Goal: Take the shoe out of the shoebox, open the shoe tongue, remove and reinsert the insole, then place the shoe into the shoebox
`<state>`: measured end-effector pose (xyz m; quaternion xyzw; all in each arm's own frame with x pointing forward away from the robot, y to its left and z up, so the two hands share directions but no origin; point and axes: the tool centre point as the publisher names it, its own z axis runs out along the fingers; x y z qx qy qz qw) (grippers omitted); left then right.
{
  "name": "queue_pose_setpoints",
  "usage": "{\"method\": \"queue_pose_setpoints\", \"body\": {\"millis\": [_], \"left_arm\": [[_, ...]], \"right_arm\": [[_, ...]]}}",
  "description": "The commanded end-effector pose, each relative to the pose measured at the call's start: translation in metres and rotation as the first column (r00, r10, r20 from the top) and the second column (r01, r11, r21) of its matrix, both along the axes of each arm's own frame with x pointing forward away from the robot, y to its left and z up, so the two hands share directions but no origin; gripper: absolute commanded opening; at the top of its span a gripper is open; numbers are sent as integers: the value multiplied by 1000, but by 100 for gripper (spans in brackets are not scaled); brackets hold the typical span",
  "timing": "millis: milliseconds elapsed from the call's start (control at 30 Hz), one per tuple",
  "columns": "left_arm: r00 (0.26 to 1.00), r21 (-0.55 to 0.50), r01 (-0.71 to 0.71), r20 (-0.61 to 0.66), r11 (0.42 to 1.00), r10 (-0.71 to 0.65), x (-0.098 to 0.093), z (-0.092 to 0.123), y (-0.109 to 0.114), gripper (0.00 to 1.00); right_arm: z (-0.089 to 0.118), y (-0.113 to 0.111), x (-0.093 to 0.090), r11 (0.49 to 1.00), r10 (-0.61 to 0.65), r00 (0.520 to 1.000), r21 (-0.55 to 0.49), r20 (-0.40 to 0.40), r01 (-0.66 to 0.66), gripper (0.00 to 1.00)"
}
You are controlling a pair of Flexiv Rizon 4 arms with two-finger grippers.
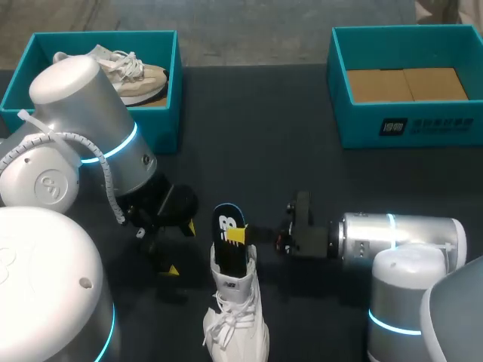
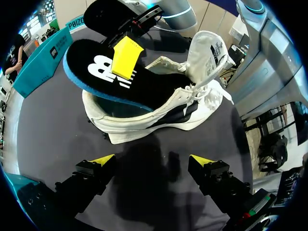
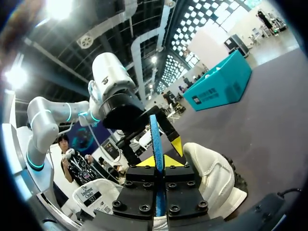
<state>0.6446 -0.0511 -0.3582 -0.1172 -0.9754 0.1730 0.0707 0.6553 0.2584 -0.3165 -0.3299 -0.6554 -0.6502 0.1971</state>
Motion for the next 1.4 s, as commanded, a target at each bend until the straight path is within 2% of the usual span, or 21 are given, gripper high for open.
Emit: {"method": "queue_pose_setpoints", "body": {"millis": [33, 433, 667, 833, 867, 900, 933, 1000, 1267, 1400], "left_arm": [[1000, 0, 0, 2, 1000, 0, 0, -1, 0, 100], [1000, 0, 0, 2, 1000, 0, 0, -1, 0, 100], [1000, 0, 0, 2, 1000, 0, 0, -1, 0, 100], [1000, 0, 0, 2, 1000, 0, 0, -1, 0, 100], [1000, 0, 0, 2, 1000, 0, 0, -1, 0, 100], [1000, 0, 0, 2, 1000, 0, 0, -1, 0, 100], [1000, 0, 0, 2, 1000, 0, 0, -1, 0, 100], [1000, 0, 0, 2, 1000, 0, 0, -1, 0, 100], [1000, 0, 0, 2, 1000, 0, 0, -1, 0, 100], [1000, 0, 0, 2, 1000, 0, 0, -1, 0, 100]], "right_arm": [[-1, 5, 1, 1000, -2, 999, -25, -32, 1, 0], [-16, 5, -20, 994, 20, 991, -101, -134, -34, 0], [-22, 5, -31, 991, 25, 988, -128, -150, -45, 0], [-23, 4, -31, 991, 23, 990, -130, -142, -42, 0], [-22, 4, -31, 992, 22, 991, -121, -130, -38, 7], [-21, 3, -30, 993, 21, 993, -117, -118, -34, 22], [-20, 3, -29, 993, 19, 994, -114, -104, -31, 33], [-16, 3, -28, 994, 20, 997, -106, -72, -27, 37], [-5, 2, -20, 995, 14, 1000, -95, -8, -15, 35], [-2, -1, -13, 997, -8, 1000, -74, 15, 9, 26]]}}
